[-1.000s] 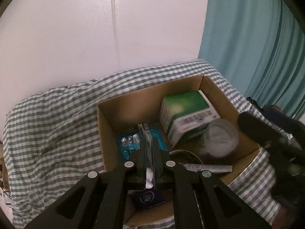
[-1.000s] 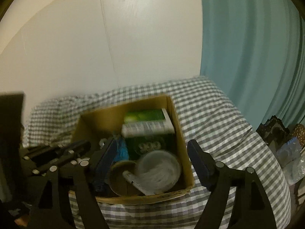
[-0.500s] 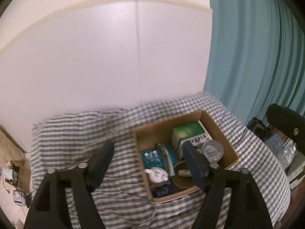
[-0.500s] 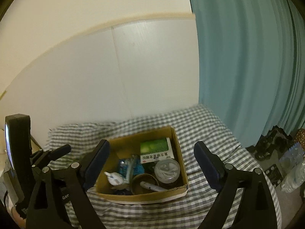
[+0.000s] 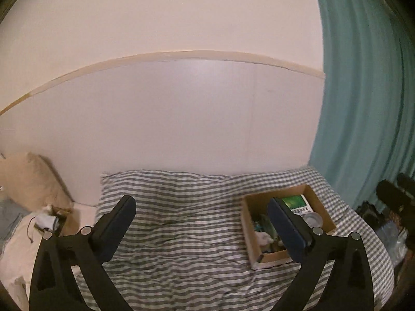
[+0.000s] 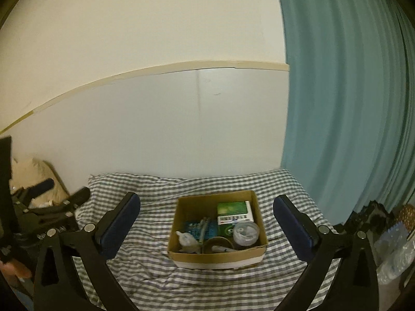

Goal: Organize objects

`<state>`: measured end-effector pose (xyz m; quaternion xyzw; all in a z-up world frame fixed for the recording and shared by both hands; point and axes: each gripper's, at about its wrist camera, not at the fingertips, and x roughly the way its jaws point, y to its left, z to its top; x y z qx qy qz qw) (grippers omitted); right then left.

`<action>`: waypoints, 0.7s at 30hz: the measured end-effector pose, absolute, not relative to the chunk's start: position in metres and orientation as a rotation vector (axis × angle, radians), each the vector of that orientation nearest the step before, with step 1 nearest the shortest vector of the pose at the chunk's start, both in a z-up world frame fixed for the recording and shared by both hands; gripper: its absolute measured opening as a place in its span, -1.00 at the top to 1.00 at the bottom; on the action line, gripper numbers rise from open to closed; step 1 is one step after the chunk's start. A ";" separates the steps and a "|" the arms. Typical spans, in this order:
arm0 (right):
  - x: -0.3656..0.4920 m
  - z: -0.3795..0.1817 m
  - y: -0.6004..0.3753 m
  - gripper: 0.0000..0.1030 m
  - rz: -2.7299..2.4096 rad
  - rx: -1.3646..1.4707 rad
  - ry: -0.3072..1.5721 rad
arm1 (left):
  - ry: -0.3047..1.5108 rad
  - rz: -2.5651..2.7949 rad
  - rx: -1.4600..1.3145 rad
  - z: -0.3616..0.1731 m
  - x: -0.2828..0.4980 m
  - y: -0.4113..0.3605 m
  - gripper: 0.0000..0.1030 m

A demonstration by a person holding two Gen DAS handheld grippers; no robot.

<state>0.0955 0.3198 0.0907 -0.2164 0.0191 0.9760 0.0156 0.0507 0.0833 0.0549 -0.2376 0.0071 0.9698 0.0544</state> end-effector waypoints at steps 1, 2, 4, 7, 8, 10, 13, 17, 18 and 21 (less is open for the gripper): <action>0.095 0.088 0.316 -0.99 3.042 -0.667 0.049 | 0.008 2.957 -0.723 0.054 0.053 0.077 -1.00; 0.094 0.083 0.312 -0.99 3.046 -0.656 0.031 | -0.007 2.968 -0.727 0.052 0.054 0.072 -1.00; 0.089 0.072 0.306 -0.99 3.045 -0.653 0.002 | -0.044 2.997 -0.731 0.045 0.055 0.063 -1.00; 0.075 0.047 0.302 -0.99 3.044 -0.643 -0.026 | -0.092 3.044 -0.728 0.028 0.056 0.054 -1.00; 0.071 0.038 0.300 -0.99 3.033 -0.644 -0.039 | -0.113 3.063 -0.730 0.019 0.054 0.051 -1.00; 0.061 0.018 0.297 -0.99 2.993 -0.661 -0.097 | -0.127 3.079 -0.747 0.005 0.050 0.049 -1.00; 0.049 -0.003 0.295 -0.99 2.983 -0.716 -0.136 | -0.122 3.085 -0.774 -0.010 0.042 0.054 -1.00; 0.043 -0.012 0.298 -0.99 2.982 -0.754 -0.123 | -0.017 3.070 -0.743 -0.016 0.040 0.072 -1.00; 0.042 -0.012 0.299 -0.99 2.979 -0.757 -0.118 | 0.003 3.063 -0.741 -0.017 0.039 0.077 -1.00; 0.040 -0.014 0.305 -0.99 2.971 -0.758 -0.098 | 0.036 3.046 -0.747 -0.020 0.037 0.086 -1.00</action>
